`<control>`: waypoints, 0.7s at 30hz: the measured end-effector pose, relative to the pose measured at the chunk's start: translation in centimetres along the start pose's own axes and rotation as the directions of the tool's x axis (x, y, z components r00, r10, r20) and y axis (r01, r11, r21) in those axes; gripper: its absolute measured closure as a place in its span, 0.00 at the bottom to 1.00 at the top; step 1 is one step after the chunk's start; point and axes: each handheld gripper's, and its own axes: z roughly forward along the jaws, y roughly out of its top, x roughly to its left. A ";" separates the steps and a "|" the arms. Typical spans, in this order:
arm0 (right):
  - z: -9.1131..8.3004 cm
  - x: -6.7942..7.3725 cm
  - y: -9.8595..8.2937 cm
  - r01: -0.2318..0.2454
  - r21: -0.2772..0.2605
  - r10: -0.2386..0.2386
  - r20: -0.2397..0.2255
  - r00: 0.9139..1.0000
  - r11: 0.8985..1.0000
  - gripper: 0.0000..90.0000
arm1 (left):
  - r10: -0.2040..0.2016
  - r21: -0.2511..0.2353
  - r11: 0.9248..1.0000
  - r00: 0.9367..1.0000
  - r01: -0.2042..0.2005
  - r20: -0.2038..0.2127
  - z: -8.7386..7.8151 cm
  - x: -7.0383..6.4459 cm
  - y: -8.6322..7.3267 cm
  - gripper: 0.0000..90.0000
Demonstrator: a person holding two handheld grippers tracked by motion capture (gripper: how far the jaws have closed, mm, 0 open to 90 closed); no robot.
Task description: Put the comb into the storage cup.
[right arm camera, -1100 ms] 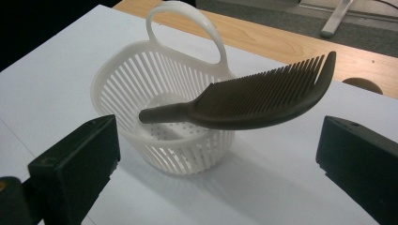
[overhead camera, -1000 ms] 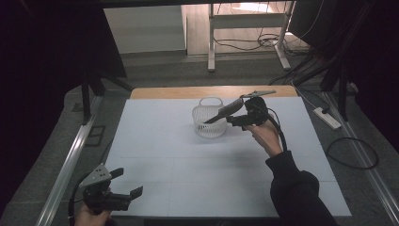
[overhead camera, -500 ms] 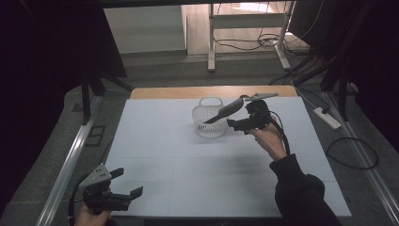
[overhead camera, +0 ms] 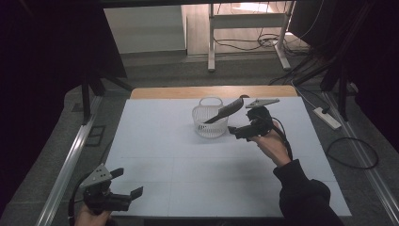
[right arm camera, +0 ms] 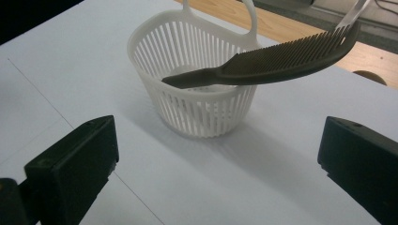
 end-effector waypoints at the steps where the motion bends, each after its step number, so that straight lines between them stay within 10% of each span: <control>1: 0.0 0.1 -0.1 0.004 0.004 -0.004 -0.002 1.000 1.000 0.00 | 0.001 0.000 1.000 1.000 -0.001 -0.004 0.0 0.0 0.0 0.00; 21: -0.8 1.6 -1.3 0.007 0.014 -0.005 -0.081 0.997 1.000 0.00 | -0.003 -0.008 1.000 1.000 0.003 -0.021 -0.3 0.1 -0.2 0.00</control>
